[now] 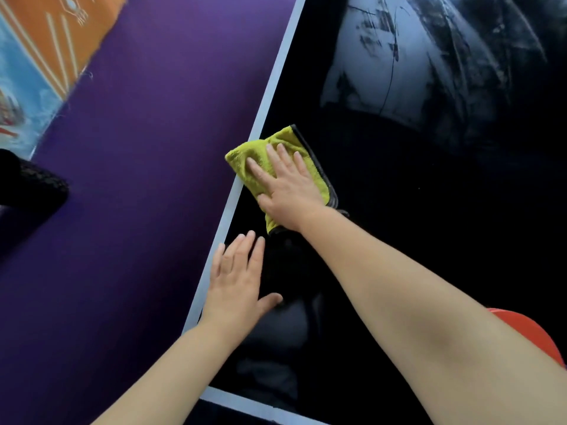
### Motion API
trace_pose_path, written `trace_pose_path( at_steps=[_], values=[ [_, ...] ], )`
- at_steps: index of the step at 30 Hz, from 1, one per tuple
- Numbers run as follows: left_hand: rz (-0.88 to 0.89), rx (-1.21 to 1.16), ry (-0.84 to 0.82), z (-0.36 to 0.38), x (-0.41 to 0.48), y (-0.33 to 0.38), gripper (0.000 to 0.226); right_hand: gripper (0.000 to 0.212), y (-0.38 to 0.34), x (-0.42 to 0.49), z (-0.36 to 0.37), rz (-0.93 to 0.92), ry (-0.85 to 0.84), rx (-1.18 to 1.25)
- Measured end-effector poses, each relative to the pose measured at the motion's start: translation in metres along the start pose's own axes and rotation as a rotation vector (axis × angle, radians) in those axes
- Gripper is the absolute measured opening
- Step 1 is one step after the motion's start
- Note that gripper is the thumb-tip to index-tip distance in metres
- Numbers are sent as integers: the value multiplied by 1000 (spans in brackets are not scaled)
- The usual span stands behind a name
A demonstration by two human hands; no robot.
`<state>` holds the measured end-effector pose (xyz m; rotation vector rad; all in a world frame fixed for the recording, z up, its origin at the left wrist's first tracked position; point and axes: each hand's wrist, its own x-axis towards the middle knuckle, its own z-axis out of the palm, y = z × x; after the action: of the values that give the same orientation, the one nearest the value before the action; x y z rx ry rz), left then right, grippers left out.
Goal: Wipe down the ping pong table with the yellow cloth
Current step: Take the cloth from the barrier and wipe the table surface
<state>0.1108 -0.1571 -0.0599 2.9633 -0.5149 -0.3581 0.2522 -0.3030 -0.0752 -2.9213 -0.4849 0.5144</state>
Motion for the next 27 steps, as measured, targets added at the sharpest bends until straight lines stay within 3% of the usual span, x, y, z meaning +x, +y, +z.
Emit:
trace_pose_path(
  at_steps=[7, 15, 18, 23, 27],
  values=[
    [-114, -18, 202, -10, -51, -43, 84, 66, -64, -81, 37, -38, -34, -7],
    [-11, -28, 234, -16, -116, -77, 74, 66, -128, -182, 80, 33, -31, 41],
    [36, -26, 249, -18, -144, -86, 74, 66, -128, -215, 88, 191, 0, 104],
    [138, -39, 247, -17, -184, -93, 70, 63, -117, -277, 99, 642, 114, 287],
    [238, -61, 241, -13, -206, -88, 50, 60, -142, -312, 115, 836, 230, 428]
  ],
)
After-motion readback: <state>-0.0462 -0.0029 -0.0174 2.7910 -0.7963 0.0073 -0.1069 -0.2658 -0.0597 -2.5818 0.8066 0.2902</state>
